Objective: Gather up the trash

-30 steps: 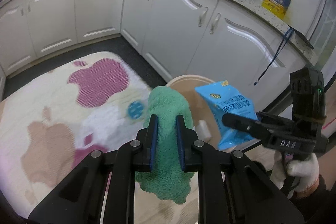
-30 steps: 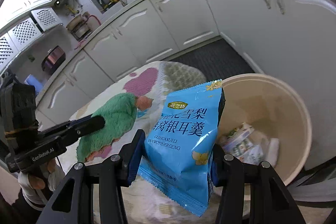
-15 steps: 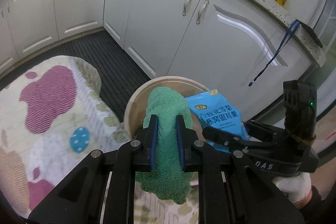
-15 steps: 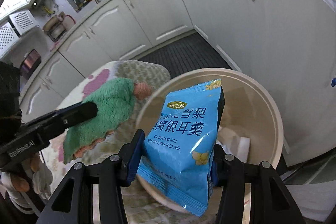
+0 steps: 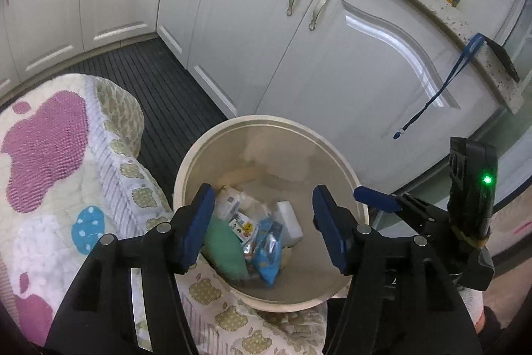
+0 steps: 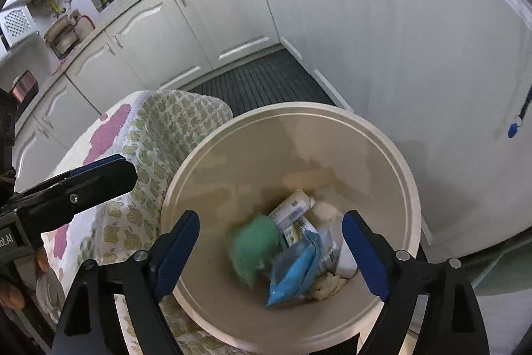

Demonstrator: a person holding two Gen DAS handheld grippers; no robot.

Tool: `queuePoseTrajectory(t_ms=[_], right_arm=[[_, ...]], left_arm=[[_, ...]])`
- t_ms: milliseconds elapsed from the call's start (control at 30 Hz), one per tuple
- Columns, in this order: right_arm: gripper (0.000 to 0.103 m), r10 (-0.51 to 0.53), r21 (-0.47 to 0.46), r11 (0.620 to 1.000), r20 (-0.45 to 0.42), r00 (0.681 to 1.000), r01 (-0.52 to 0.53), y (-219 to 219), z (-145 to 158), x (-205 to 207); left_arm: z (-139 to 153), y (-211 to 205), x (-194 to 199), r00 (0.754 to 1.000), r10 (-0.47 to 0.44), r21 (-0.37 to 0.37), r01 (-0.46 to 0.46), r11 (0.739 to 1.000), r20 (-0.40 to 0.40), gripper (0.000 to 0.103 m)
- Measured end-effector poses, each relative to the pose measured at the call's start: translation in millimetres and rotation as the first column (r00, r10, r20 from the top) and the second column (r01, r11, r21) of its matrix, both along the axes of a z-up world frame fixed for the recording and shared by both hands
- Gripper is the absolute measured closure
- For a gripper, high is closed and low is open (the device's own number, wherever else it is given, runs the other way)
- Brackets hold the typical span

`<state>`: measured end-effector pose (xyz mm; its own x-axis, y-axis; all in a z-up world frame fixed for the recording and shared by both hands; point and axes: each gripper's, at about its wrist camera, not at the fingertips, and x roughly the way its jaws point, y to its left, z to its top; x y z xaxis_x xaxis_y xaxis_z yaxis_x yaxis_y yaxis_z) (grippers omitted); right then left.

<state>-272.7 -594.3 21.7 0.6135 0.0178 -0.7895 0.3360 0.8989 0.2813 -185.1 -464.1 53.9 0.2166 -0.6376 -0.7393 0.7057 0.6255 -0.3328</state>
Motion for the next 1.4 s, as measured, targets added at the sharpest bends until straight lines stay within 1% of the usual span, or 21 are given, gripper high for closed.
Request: queuePoseTrajectory(t_ms=[100,167,233,333,433,600,767,833,867,1000,1133,1233,1267,1300,1333,1367,1400], right_arm=[[0.017,-0.013,-0.022,1.000,0.030,0.999,0.013,7,9,-5],[0.017,-0.016,-0.036,0.999,0.052,0.999,0.018,14,17,-8],[0.017,-0.024,-0.063,0.998,0.077,0.997,0.029,19,25,-14],[0.017,-0.038,-0.092,0.994,0.132,0.991,0.051,28,38,-23],[0.017,-0.049,-0.118,0.991,0.181,0.982,0.071,39,51,-30],[0.017,-0.043,-0.138,0.987,0.228,0.973,0.076,56,63,-37],[0.017,-0.039,-0.139,0.987,0.265,0.963,0.078,68,71,-43],[0.016,-0.034,-0.145,0.986,0.282,0.959,0.078,75,75,-46],[0.014,-0.031,-0.152,0.985,0.287,0.957,0.078,78,77,-47],[0.013,-0.024,-0.164,0.983,0.322,0.947,0.081,83,86,-53],[0.010,-0.024,-0.156,0.984,0.358,0.934,0.085,86,95,-60],[0.010,-0.021,-0.155,0.984,0.367,0.930,0.083,89,100,-62],[0.009,-0.018,-0.155,0.985,0.369,0.929,0.081,90,100,-62],[0.009,-0.015,-0.156,0.985,0.372,0.928,0.079,90,101,-62],[0.009,-0.012,-0.157,0.985,0.375,0.927,0.076,92,101,-64],[0.009,-0.009,-0.156,0.985,0.379,0.925,0.073,92,102,-64],[0.009,-0.007,-0.155,0.985,0.381,0.925,0.072,93,103,-66]], left_arm=[[7,6,-8,0.999,0.011,0.025,-0.012,1.000,0.044,0.041],[11,13,-12,0.997,0.030,0.026,-0.031,0.999,0.067,0.041],[17,24,-15,0.994,0.067,0.019,-0.069,0.997,0.090,0.041],[25,41,-16,0.987,0.127,0.010,-0.128,0.992,0.100,0.041],[35,59,-20,0.975,0.174,-0.014,-0.174,0.985,0.138,0.041],[48,80,-30,0.959,0.215,-0.036,-0.212,0.977,0.187,0.041],[58,93,-45,0.924,0.248,-0.013,-0.255,0.967,0.290,0.041],[62,99,-49,0.921,0.251,-0.024,-0.256,0.966,0.299,0.041],[63,102,-50,0.919,0.256,-0.029,-0.259,0.965,0.301,0.041],[69,113,-54,0.907,0.285,-0.045,-0.286,0.957,0.308,0.041],[73,124,-57,0.906,0.303,-0.063,-0.298,0.953,0.296,0.041],[77,132,-61,0.894,0.323,-0.082,-0.314,0.946,0.310,0.041],[79,134,-63,0.891,0.325,-0.084,-0.314,0.946,0.318,0.037],[80,134,-64,0.890,0.322,-0.083,-0.312,0.946,0.322,0.022],[81,135,-65,0.891,0.318,-0.081,-0.308,0.948,0.324,0.016],[82,137,-67,0.890,0.319,-0.088,-0.307,0.948,0.325,0.013],[83,139,-68,0.888,0.324,-0.097,-0.310,0.946,0.327,0.013]])
